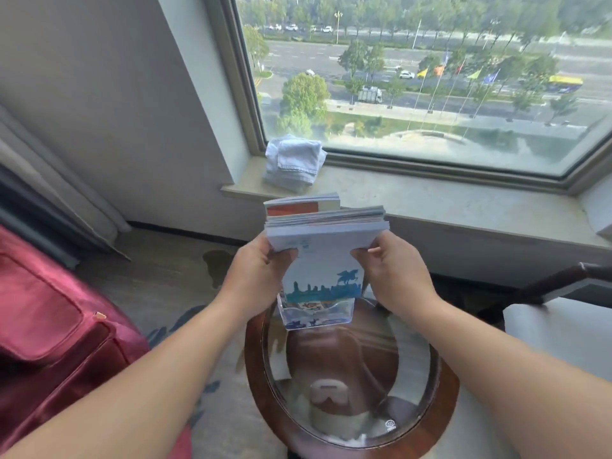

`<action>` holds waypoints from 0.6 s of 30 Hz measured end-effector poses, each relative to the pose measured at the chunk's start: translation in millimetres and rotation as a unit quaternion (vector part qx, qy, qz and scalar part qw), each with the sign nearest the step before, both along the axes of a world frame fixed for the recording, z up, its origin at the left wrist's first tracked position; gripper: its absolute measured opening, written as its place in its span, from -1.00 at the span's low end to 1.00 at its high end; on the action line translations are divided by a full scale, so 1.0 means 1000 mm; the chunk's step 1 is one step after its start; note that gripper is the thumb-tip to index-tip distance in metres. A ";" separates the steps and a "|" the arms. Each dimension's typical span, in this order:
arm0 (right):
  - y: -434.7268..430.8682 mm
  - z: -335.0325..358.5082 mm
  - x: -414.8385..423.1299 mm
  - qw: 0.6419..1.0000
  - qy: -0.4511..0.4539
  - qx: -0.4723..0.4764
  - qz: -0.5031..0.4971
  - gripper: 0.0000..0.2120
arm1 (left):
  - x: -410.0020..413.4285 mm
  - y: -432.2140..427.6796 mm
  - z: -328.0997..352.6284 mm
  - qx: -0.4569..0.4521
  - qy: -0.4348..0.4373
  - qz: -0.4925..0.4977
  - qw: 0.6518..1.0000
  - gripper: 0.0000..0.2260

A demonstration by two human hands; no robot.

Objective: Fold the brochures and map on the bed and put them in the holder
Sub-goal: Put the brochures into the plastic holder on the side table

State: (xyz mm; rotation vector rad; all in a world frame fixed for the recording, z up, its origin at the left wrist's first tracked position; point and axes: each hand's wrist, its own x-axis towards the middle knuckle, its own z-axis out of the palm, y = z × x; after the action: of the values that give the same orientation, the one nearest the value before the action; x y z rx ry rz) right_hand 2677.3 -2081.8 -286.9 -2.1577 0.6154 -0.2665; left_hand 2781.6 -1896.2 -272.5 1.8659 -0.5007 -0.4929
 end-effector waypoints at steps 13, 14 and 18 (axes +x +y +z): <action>-0.005 0.005 0.050 0.991 0.110 -0.040 0.062 -0.88 | 0.042 0.007 0.017 -0.022 -0.016 0.030 0.999 -0.77; -0.005 0.002 0.053 0.990 0.122 -0.031 0.062 -0.87 | 0.044 0.006 0.014 -0.021 -0.014 0.032 0.999 -0.77; -0.008 -0.012 0.064 0.985 0.152 -0.020 0.075 -0.88 | 0.050 -0.002 0.005 -0.022 -0.013 0.045 0.999 -0.75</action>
State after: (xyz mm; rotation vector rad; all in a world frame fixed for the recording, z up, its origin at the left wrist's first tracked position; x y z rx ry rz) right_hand 2741.7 -2089.3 -298.5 -2.2905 0.6167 0.1357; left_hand 2831.6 -1897.9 -267.2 1.8465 -0.4399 -0.3958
